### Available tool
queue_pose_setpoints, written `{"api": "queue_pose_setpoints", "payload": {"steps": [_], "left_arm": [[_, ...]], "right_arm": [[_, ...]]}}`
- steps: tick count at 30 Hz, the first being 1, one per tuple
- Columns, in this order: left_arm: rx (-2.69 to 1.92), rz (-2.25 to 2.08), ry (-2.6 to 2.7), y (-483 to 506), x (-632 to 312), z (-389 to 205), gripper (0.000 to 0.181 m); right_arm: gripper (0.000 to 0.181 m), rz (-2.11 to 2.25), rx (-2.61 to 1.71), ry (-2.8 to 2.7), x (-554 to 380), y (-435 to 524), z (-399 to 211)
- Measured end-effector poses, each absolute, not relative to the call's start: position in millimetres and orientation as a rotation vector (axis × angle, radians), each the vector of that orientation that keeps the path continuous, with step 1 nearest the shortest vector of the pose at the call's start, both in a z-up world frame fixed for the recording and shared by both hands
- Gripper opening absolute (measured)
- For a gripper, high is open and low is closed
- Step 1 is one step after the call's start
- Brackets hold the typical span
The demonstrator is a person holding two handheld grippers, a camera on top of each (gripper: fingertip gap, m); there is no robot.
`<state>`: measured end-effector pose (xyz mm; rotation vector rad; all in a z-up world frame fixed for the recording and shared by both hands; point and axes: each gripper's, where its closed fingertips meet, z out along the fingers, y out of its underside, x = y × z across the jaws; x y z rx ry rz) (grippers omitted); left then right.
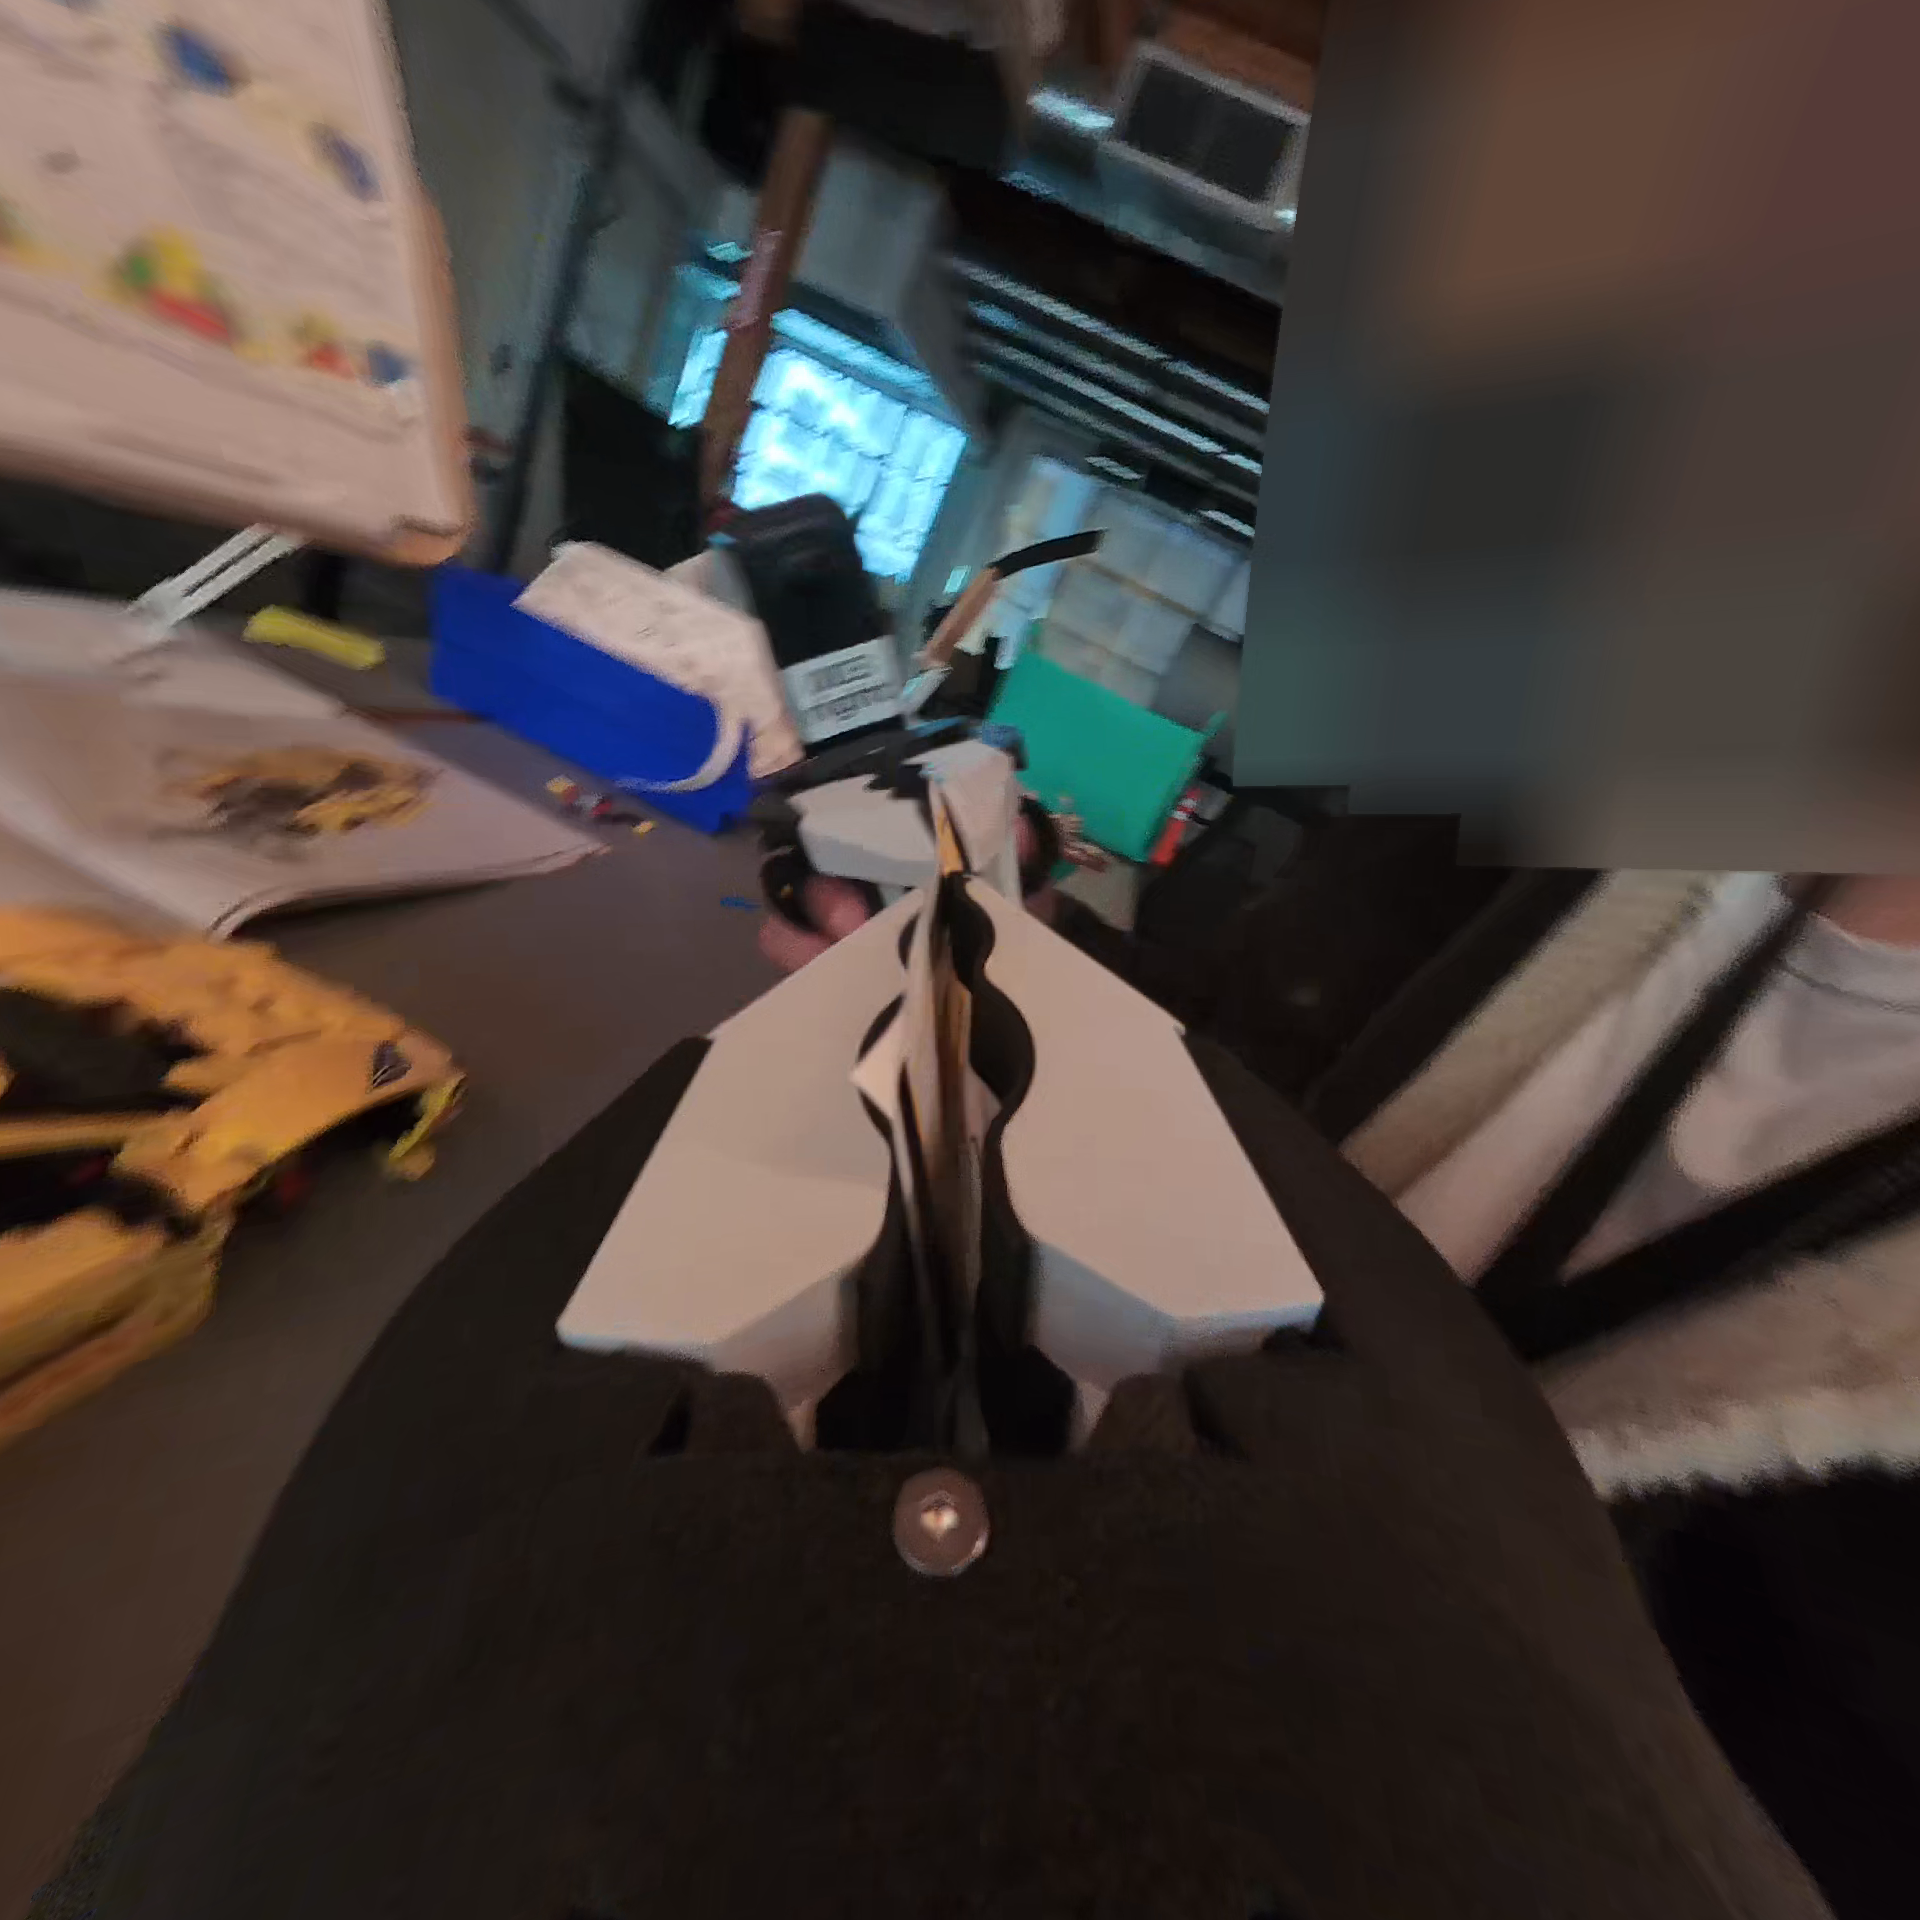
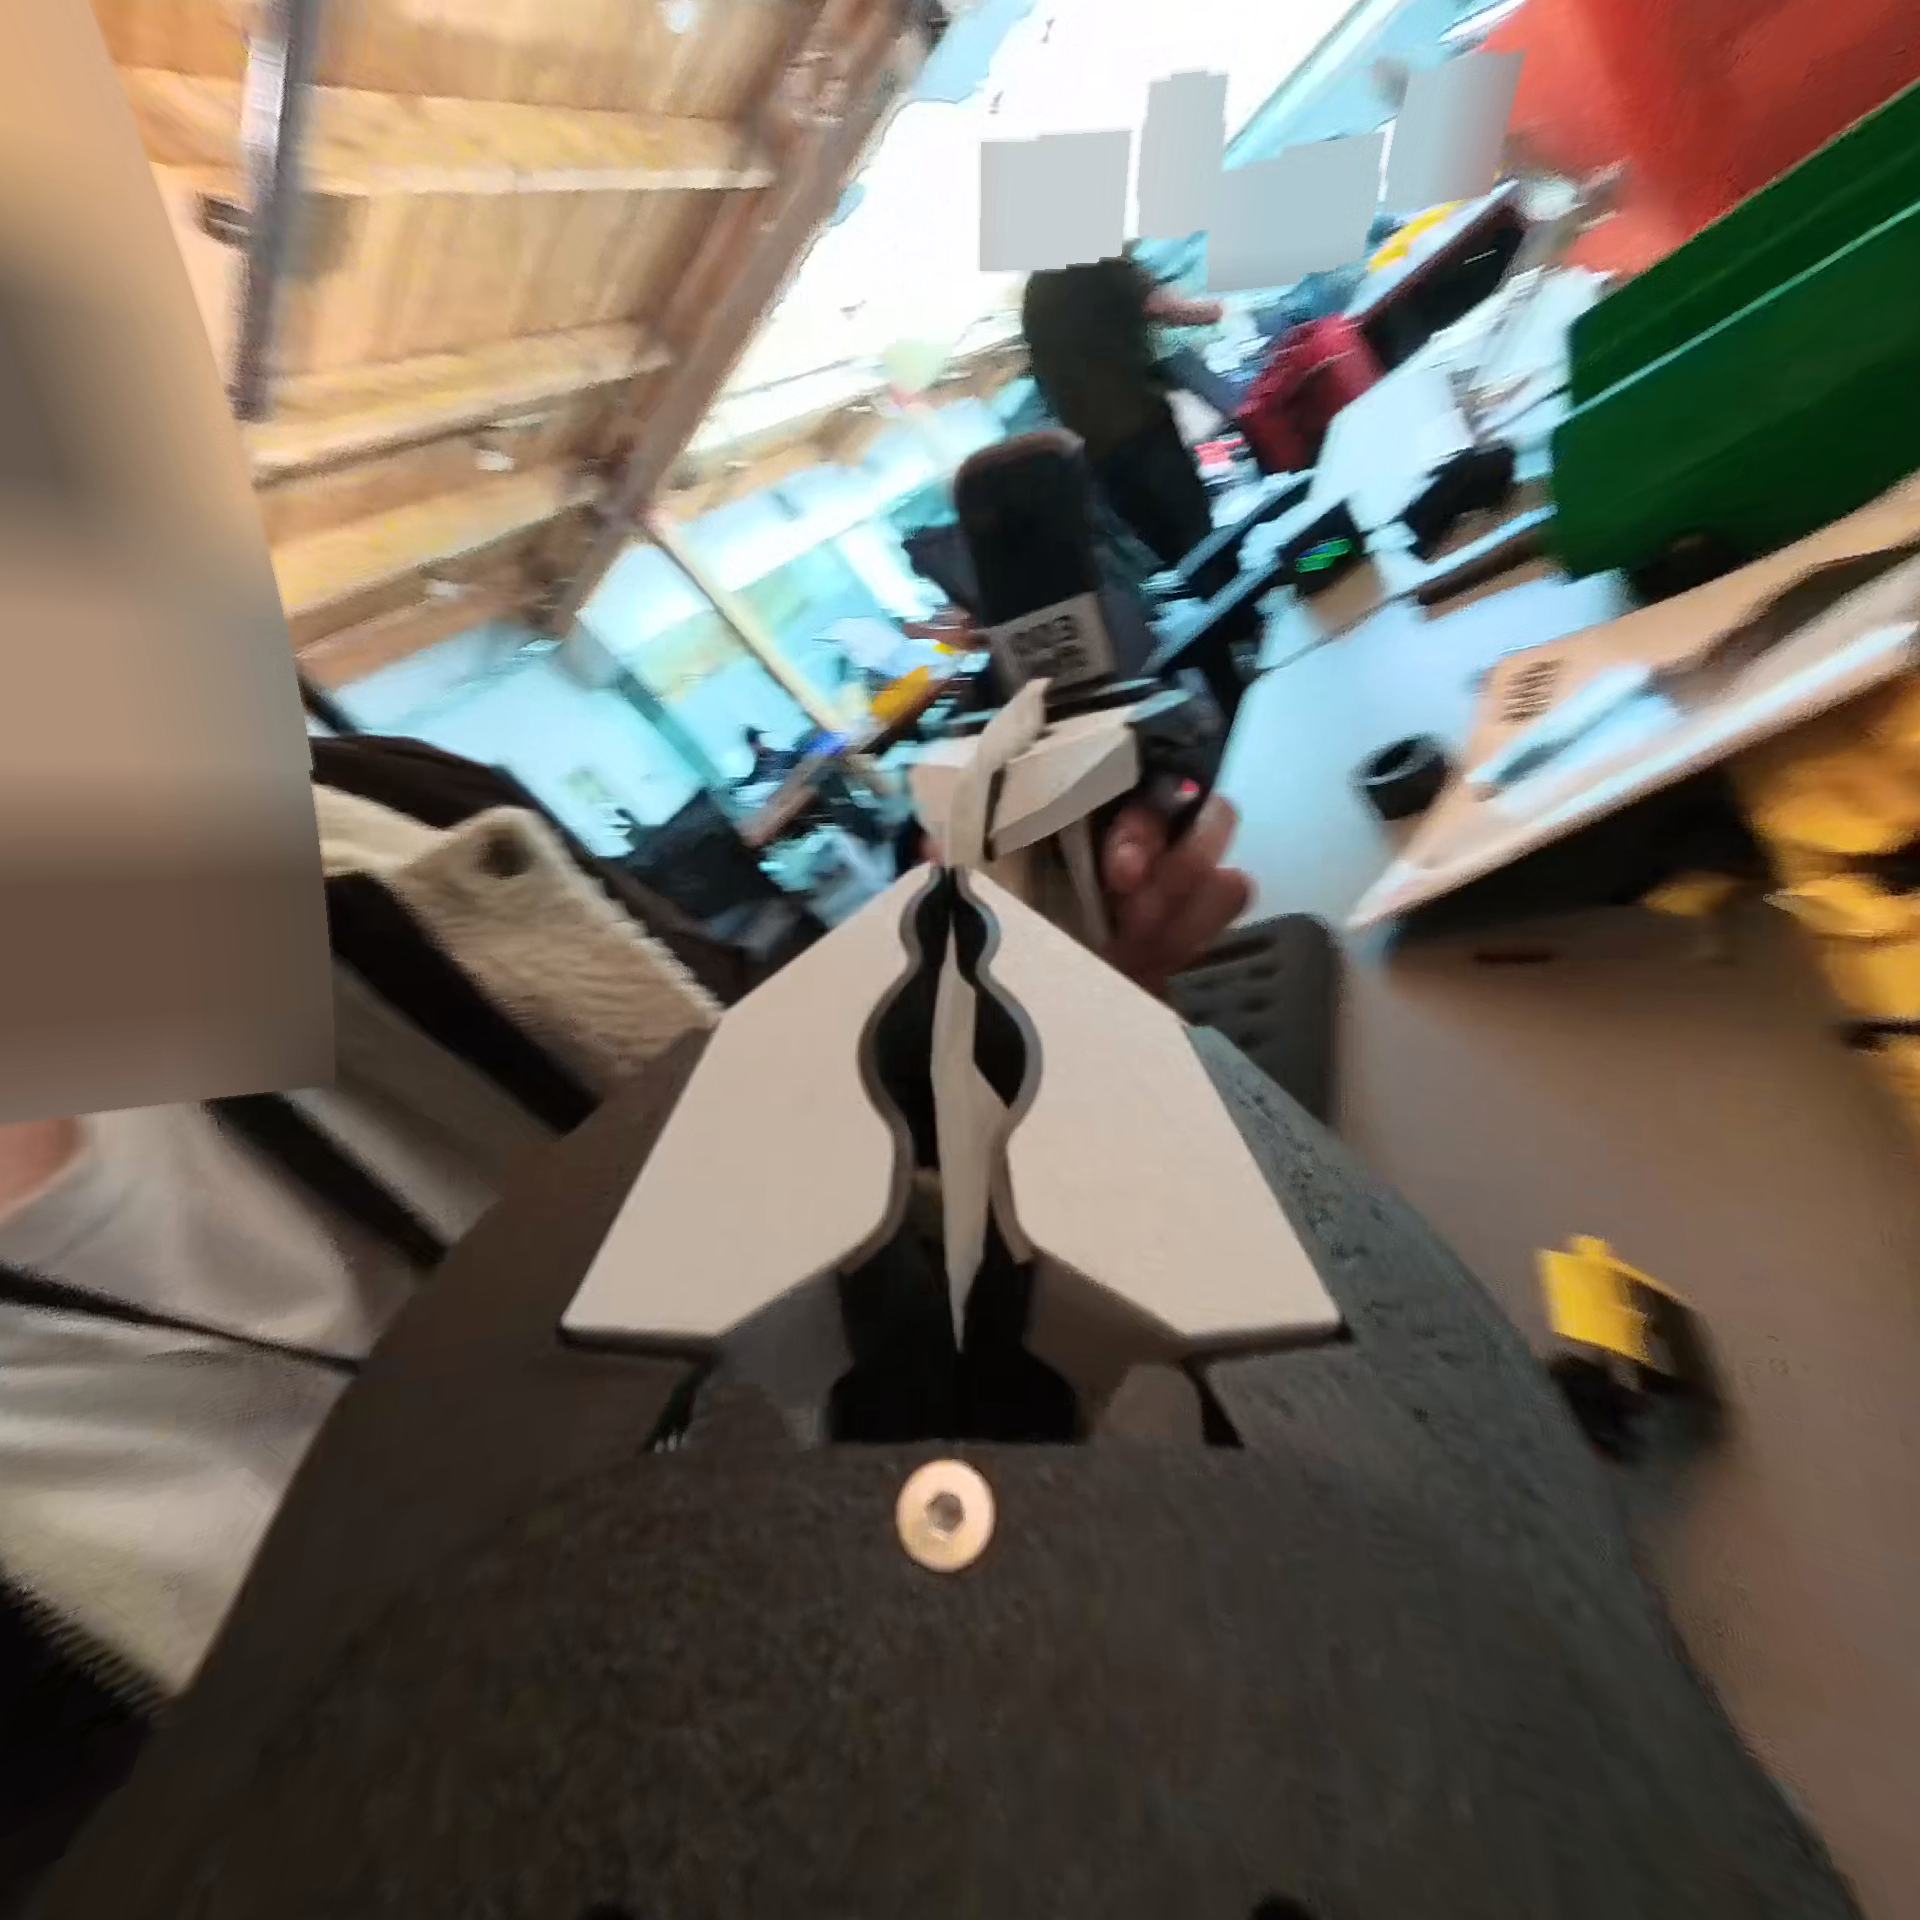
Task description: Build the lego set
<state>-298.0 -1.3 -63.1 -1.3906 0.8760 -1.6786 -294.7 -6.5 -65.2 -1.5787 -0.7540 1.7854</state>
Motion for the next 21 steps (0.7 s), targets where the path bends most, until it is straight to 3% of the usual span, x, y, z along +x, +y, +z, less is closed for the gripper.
{"api": "queue_pose_setpoints", "payload": {"steps": [5, 8, 17, 21], "left_arm": [[-1.476, -1.602, 0.788, 12.8, -292.7, -69.6, 0.001], [-1.474, -1.64, 0.743, 16.4, -293.4, -65.8, 0.019], [-1.482, -1.639, 0.762, 13.9, -292.8, -68.3, 0.0], [-1.532, -1.629, 0.689, 24.0, -296.7, -71.8, 0.0]], "right_arm": [[0.0, 1.687, -1.645, -0.696, -288.5, 9.9, -74.7], [0.0, 1.731, -1.654, -0.684, -287.9, 9.2, -75.2], [0.0, 1.725, -1.683, -0.704, -292.6, 6.4, -80.0], [0.008, 1.406, -1.633, -0.667, -285.1, 27.6, -77.0]]}}
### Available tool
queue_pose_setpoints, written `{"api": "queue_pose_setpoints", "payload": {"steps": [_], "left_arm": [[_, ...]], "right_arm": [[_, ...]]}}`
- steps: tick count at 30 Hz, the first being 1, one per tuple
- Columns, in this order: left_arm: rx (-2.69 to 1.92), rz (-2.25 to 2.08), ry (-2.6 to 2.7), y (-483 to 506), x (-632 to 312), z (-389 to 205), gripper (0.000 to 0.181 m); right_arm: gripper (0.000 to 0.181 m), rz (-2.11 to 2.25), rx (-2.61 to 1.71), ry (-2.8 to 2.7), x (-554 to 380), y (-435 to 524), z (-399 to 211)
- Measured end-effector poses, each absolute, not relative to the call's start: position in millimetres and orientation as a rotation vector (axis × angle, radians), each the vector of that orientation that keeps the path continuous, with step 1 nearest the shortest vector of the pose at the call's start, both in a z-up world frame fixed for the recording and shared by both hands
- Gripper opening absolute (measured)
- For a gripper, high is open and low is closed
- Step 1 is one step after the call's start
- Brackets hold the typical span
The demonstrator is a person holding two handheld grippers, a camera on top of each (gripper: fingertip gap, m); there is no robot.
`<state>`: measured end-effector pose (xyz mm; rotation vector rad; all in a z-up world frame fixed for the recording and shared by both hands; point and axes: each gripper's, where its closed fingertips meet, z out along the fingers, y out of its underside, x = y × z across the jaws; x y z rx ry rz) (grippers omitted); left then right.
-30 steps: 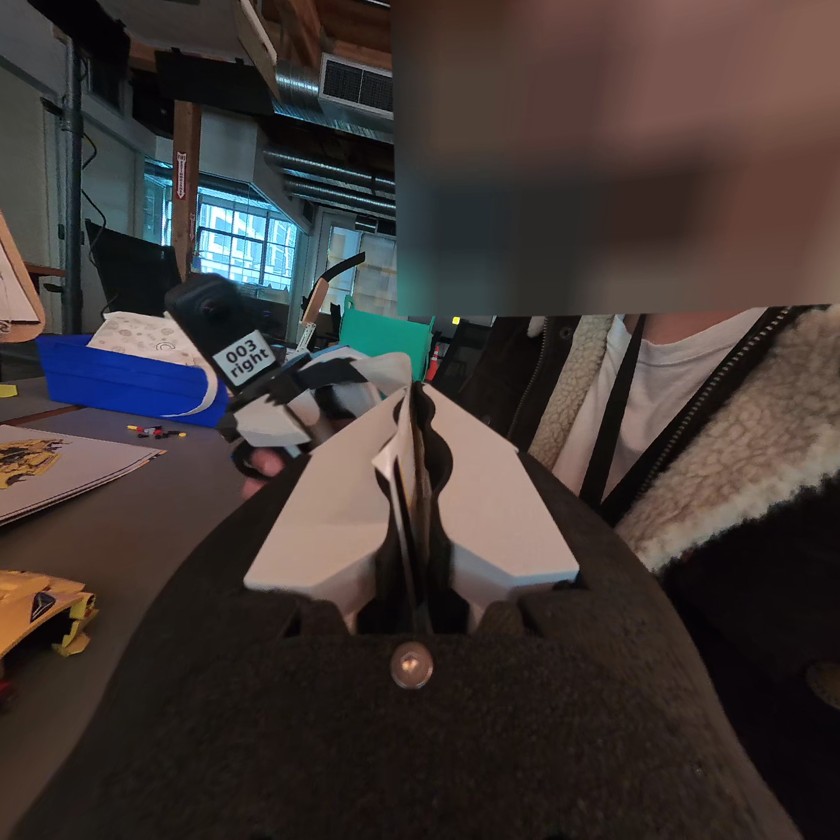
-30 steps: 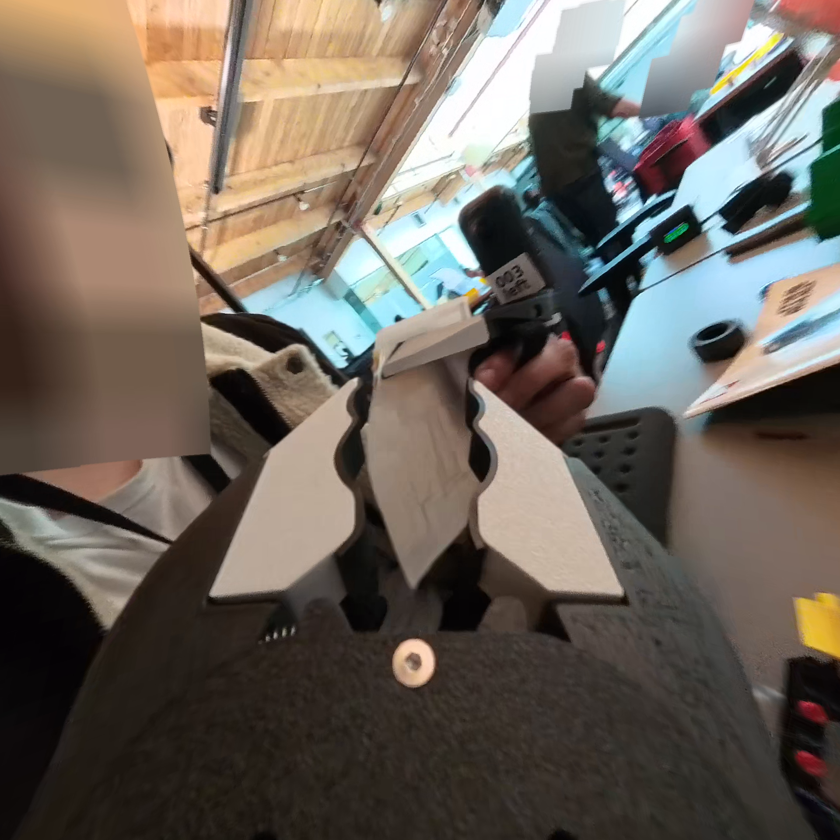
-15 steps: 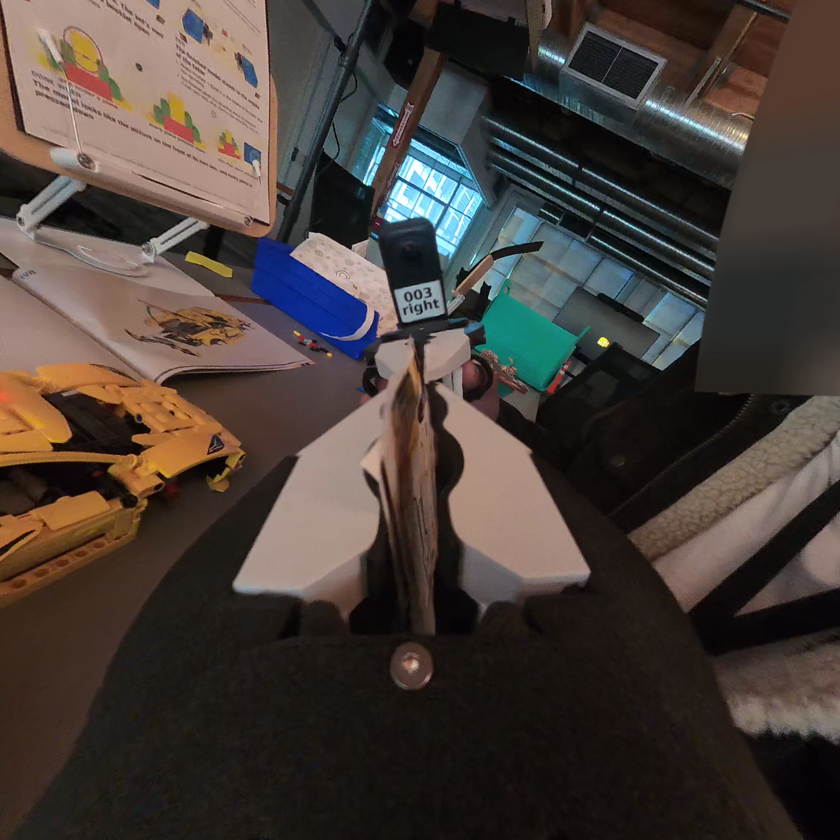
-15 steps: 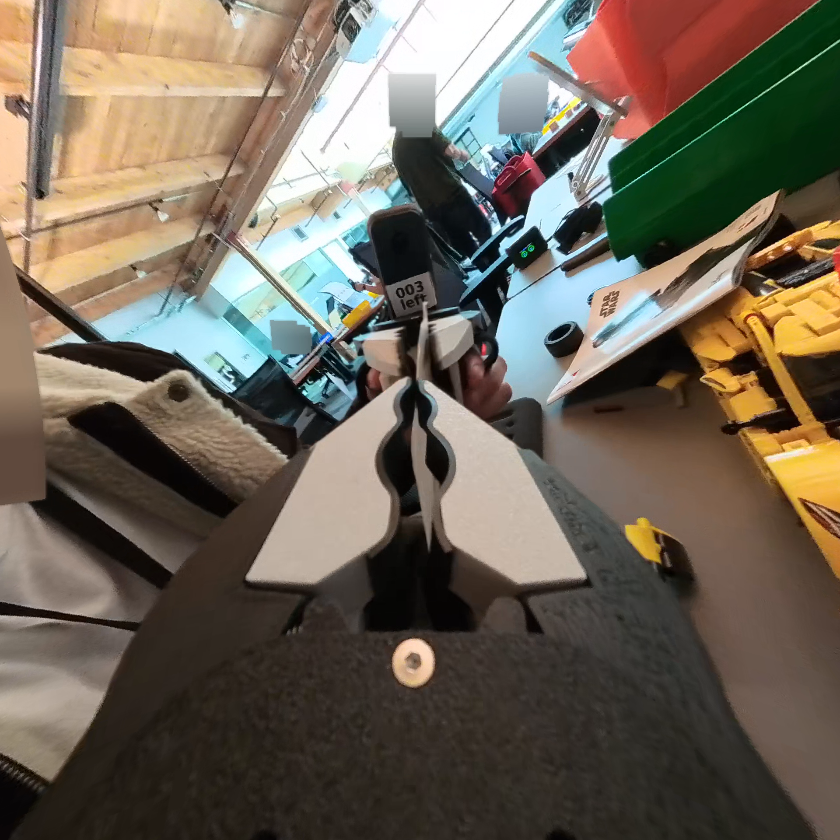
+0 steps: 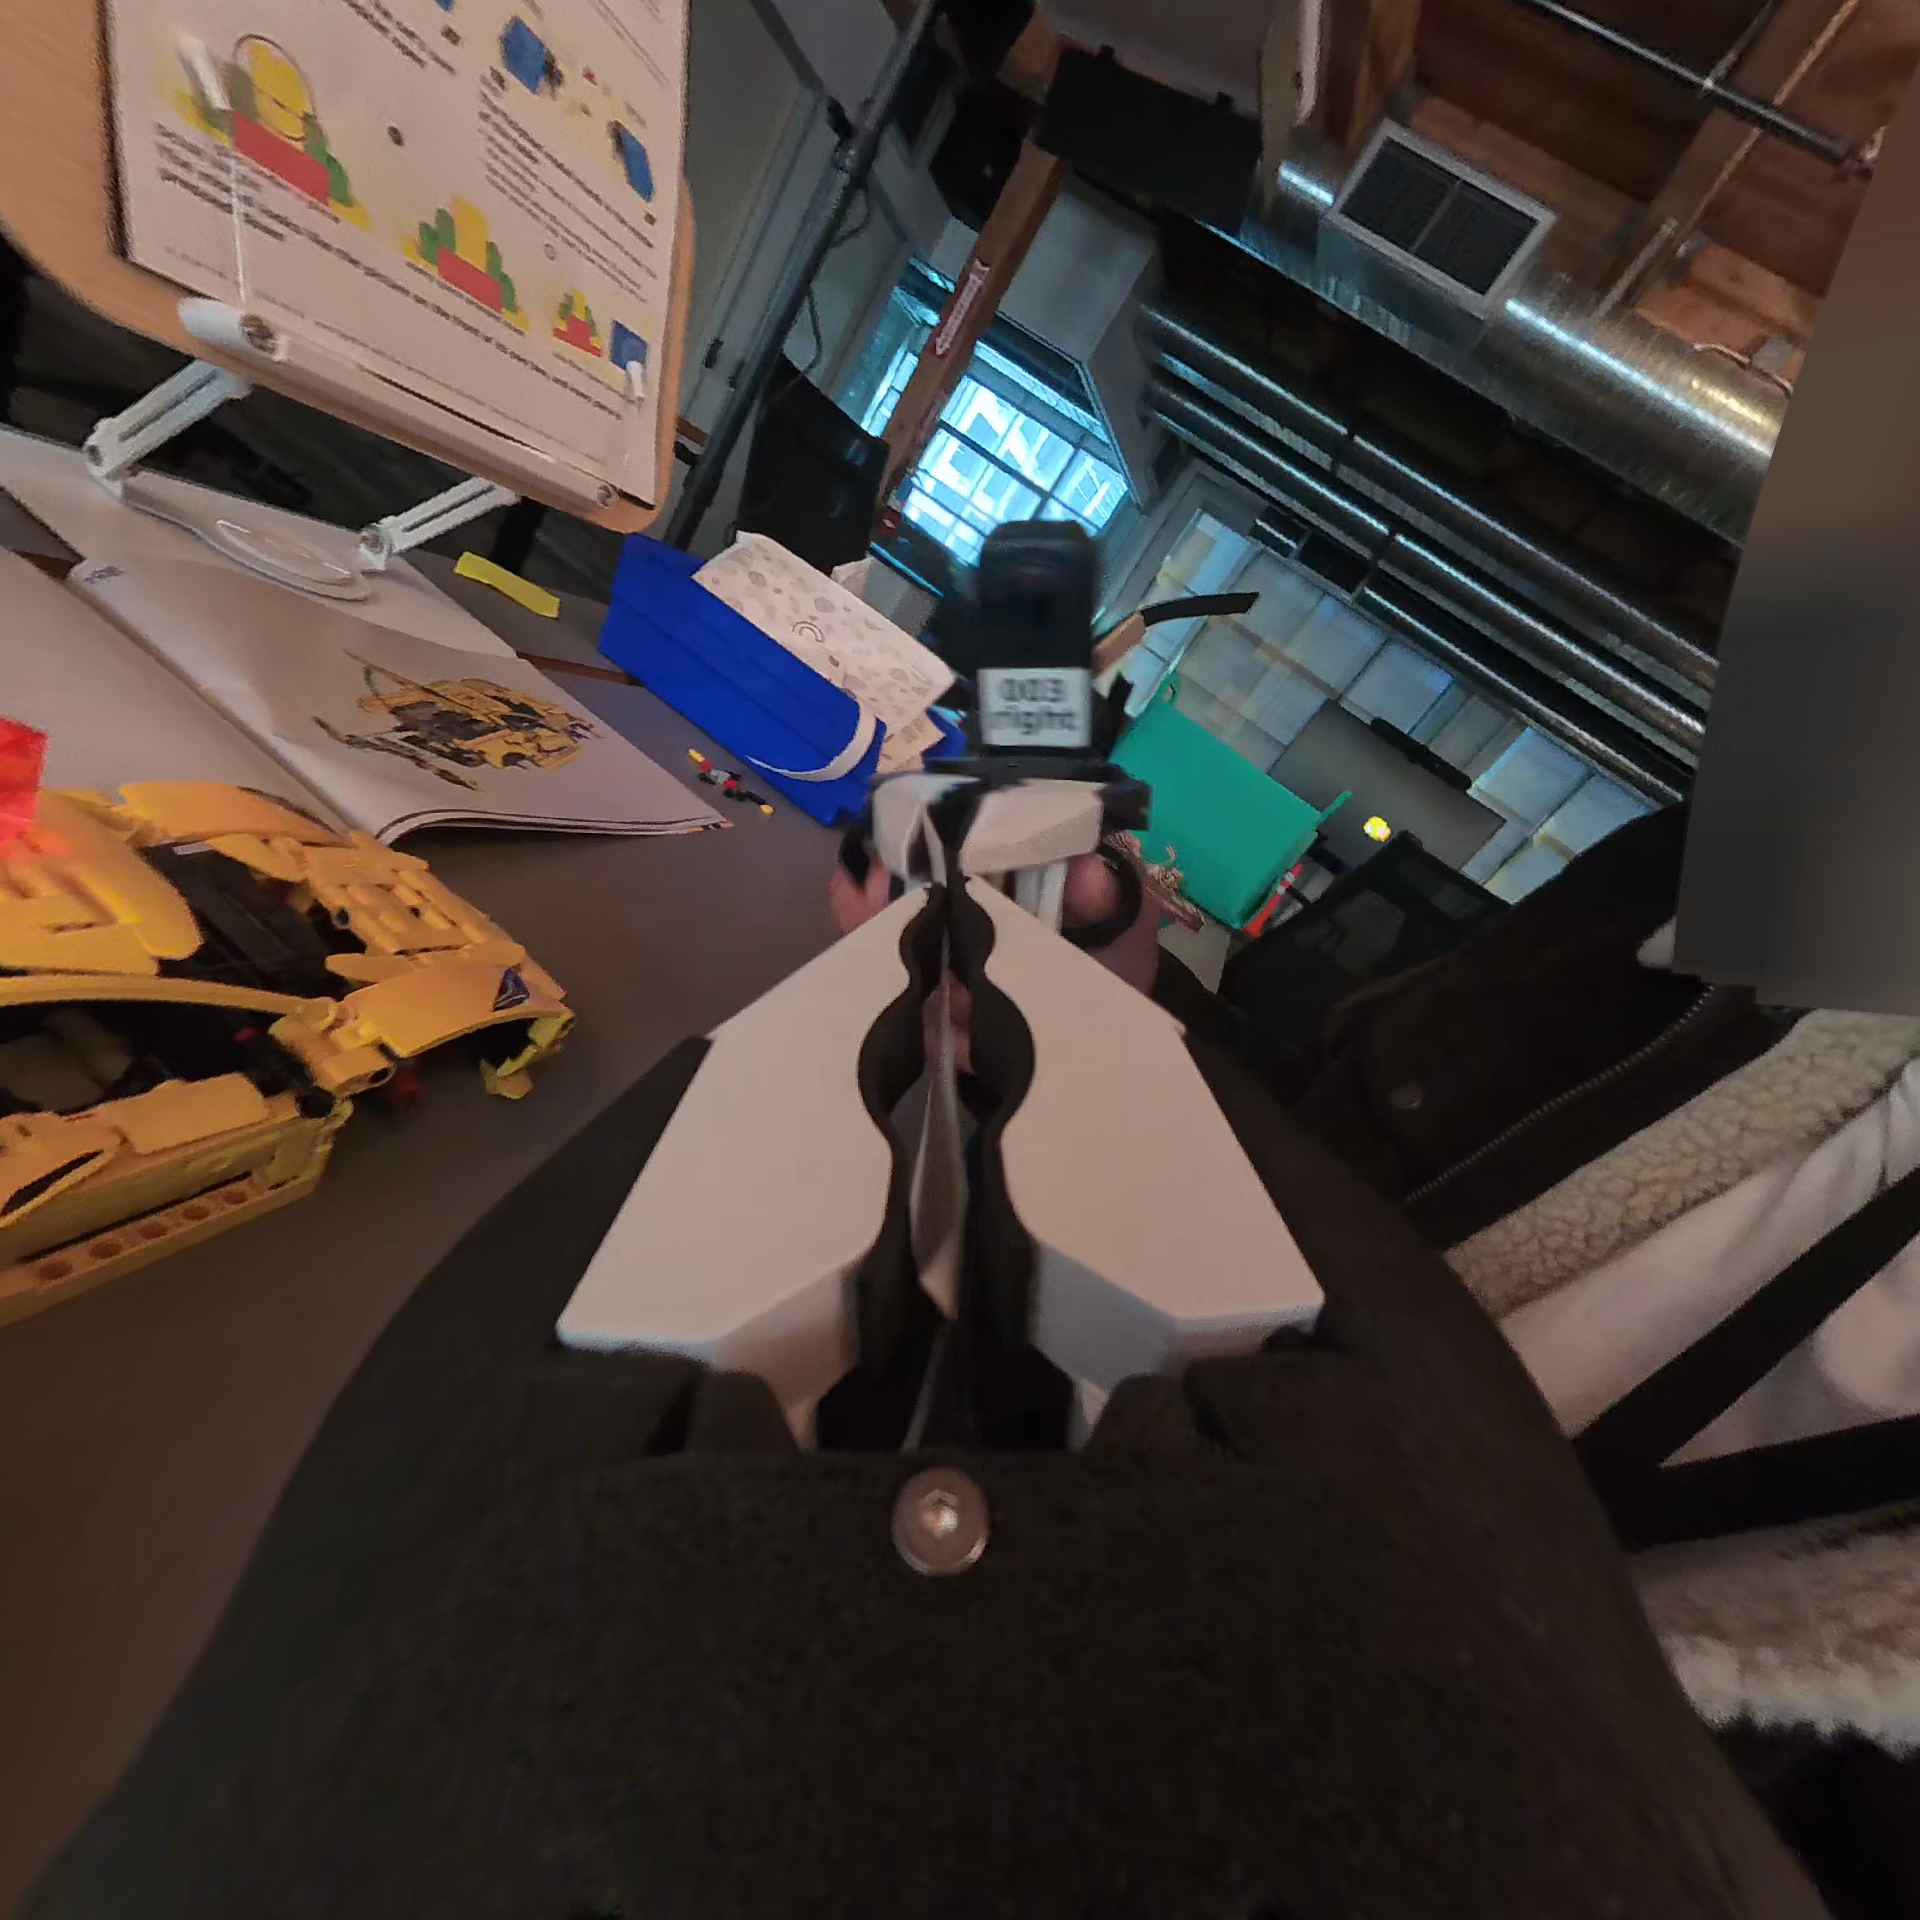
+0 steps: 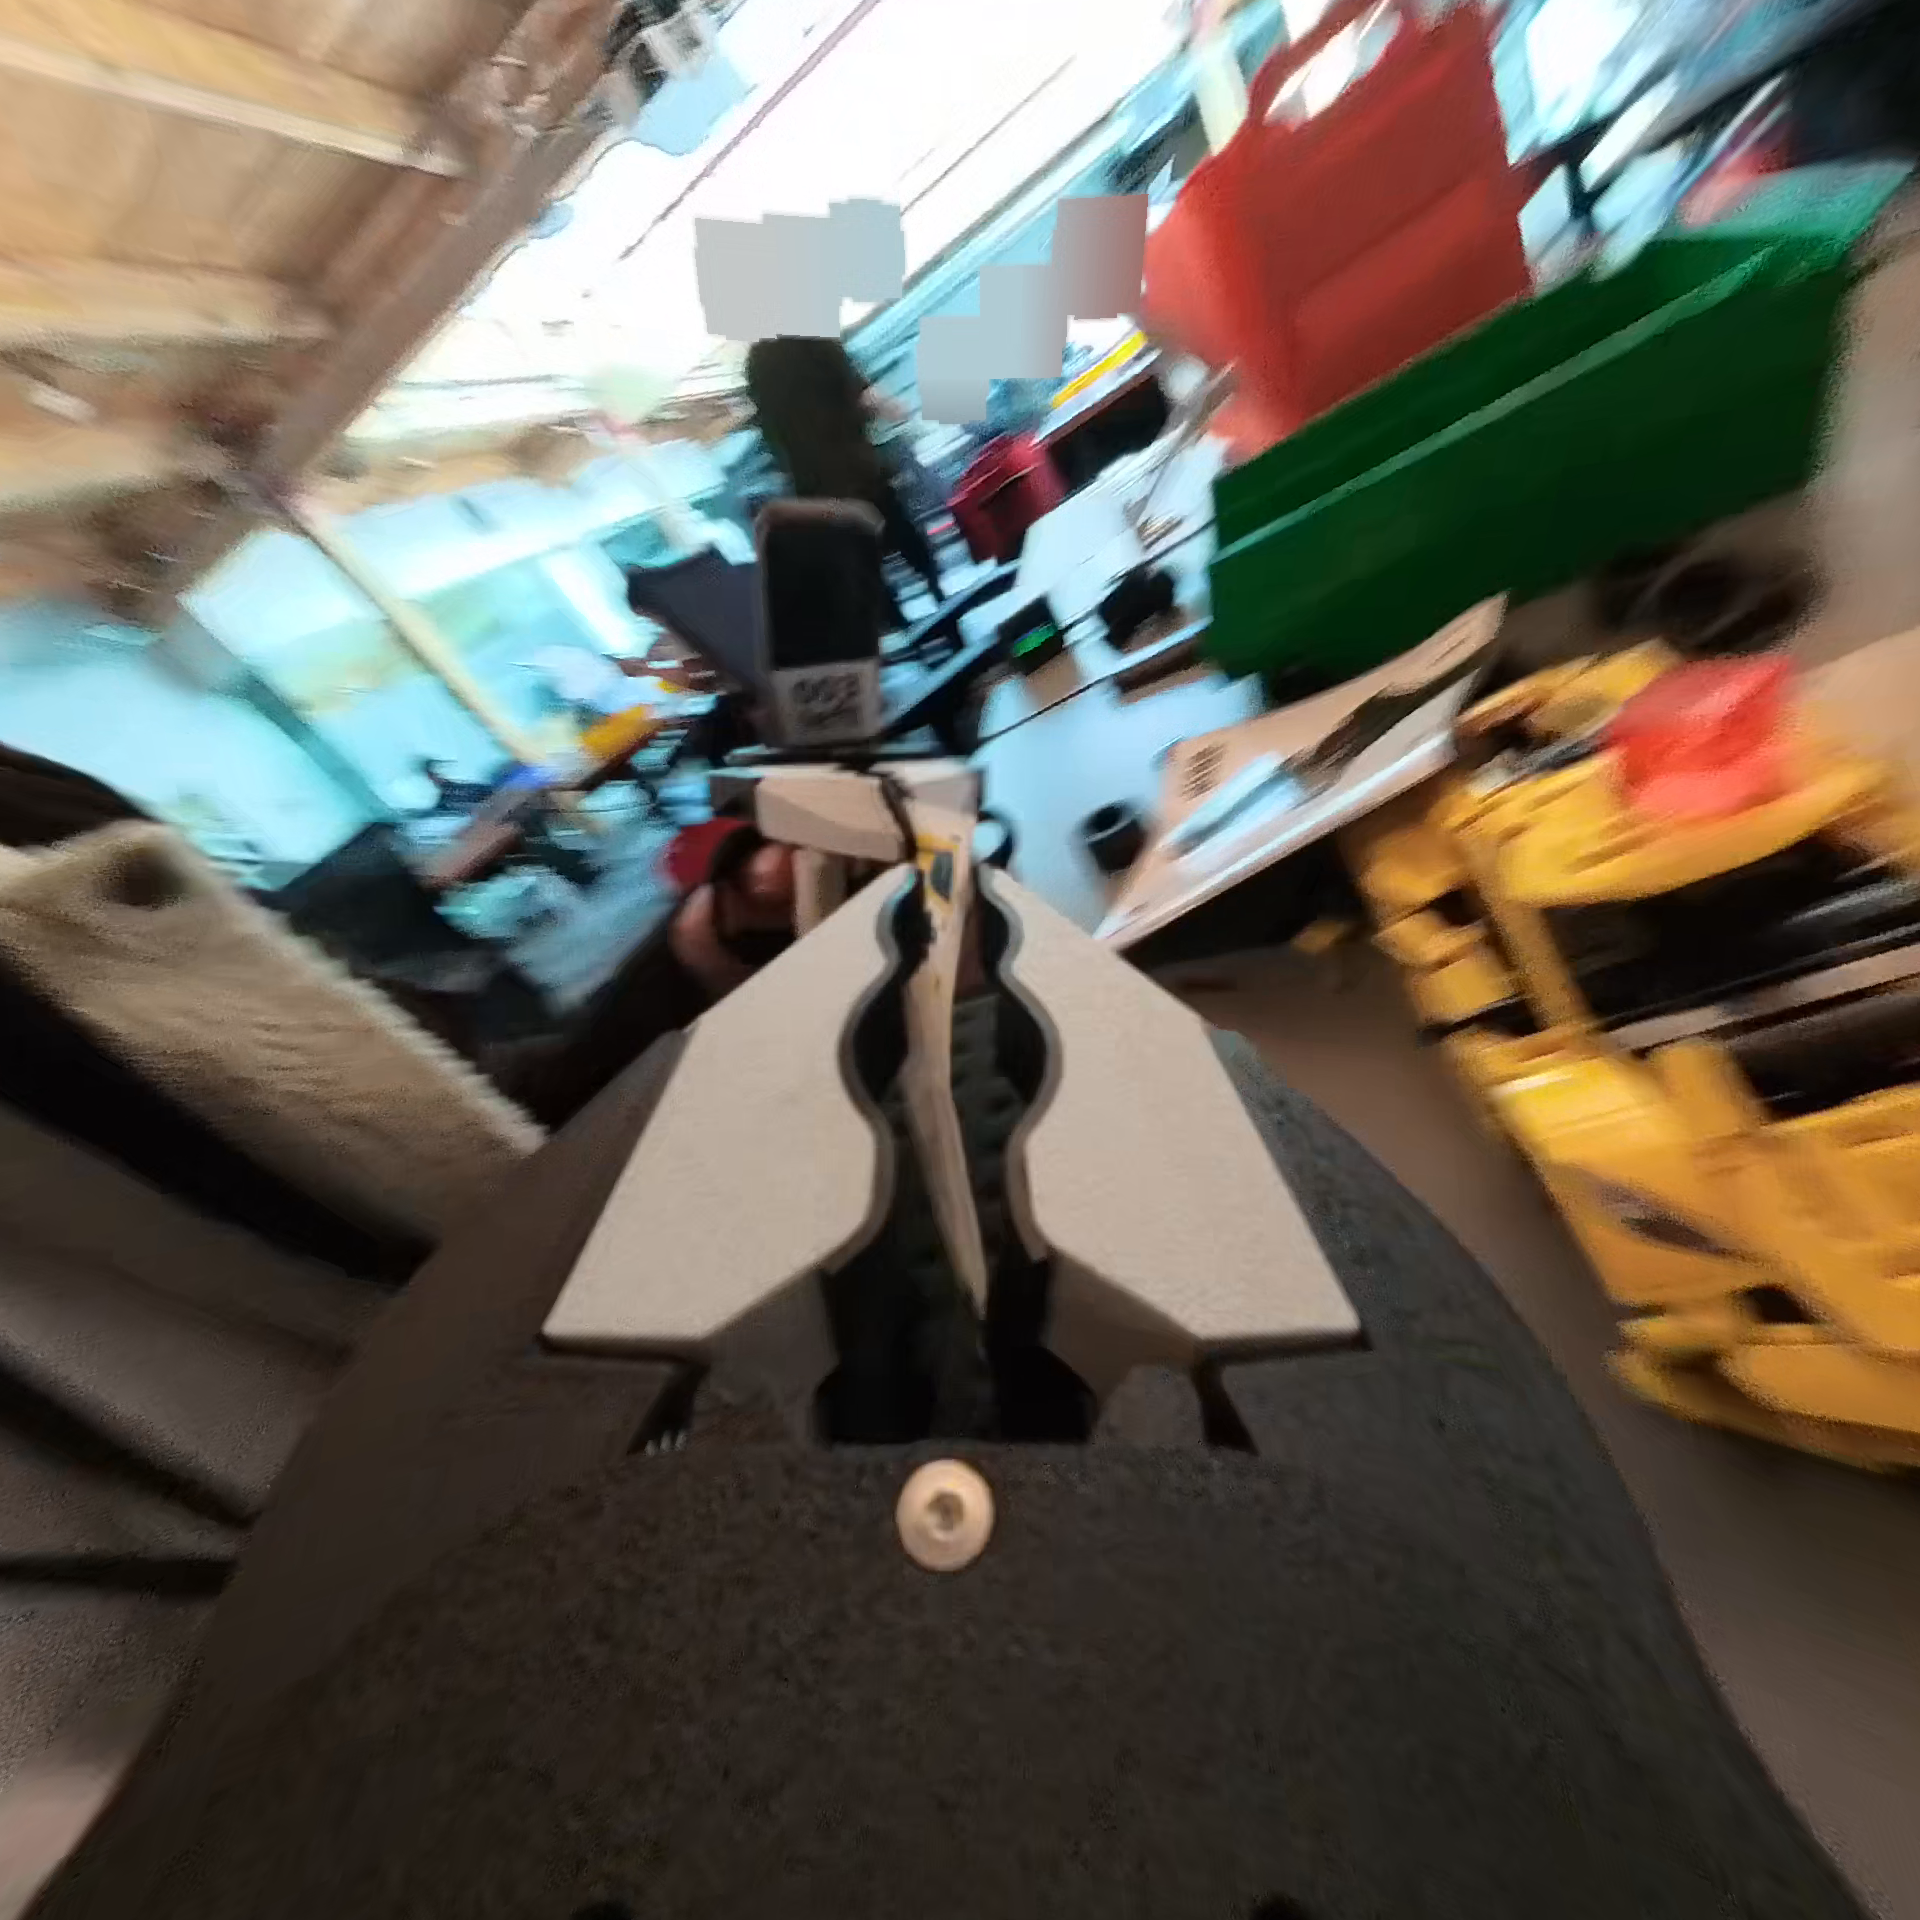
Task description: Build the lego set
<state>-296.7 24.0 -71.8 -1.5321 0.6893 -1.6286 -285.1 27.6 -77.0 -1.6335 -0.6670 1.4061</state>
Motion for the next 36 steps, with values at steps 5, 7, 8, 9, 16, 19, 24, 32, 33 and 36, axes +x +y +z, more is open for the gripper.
{"api": "queue_pose_setpoints", "payload": {"steps": [5, 7, 8, 9, 16, 19, 24, 32, 33, 36], "left_arm": [[-1.588, -1.705, 0.538, 39.6, -302.7, -81.5, 0.0], [-1.584, -1.751, 0.528, 36.9, -299.9, -81.1, 0.0], [-1.578, -1.767, 0.537, 34.1, -297.6, -80.3, 0.0], [-1.57, -1.78, 0.549, 31.1, -295.2, -79.1, 0.0], [-1.455, -1.935, 0.602, 14.5, -288.6, -65.4, 0.0], [-1.385, -2.003, 0.627, 5.8, -290.2, -56.0, 0.0], [-1.321, -2.014, 0.695, -5.6, -288.9, -47.5, 0.0], [-1.262, -1.98, 0.766, -16.4, -288.0, -40.6, 0.0], [-1.255, -1.972, 0.774, -17.6, -287.9, -39.6, 0.0], [-1.236, -1.977, 0.786, -20.4, -288.4, -37.0, 0.0]], "right_arm": [[0.018, 0.932, -1.449, -0.928, -291.3, 3.7, -60.8], [0.031, 0.792, -1.481, -0.955, -298.7, 10.3, -73.9], [0.035, 0.721, -1.492, -0.968, -299.5, 15.0, -80.7], [0.036, 0.682, -1.508, -0.982, -300.5, 17.1, -86.1], [0.023, 0.965, -1.543, -0.938, -301.4, 9.0, -81.7], [0.012, 1.19, -1.535, -0.878, -299.5, 2.9, -71.5], [0.009, 1.46, -1.516, -0.814, -298.8, -5.2, -60.3], [0.006, 1.754, -1.501, -0.78, -297.4, -16.4, -52.5], [0.005, 1.794, -1.497, -0.775, -296.9, -17.5, -51.3], [0.003, 1.9, -1.478, -0.75, -295.6, -20.2, -47.5]]}}
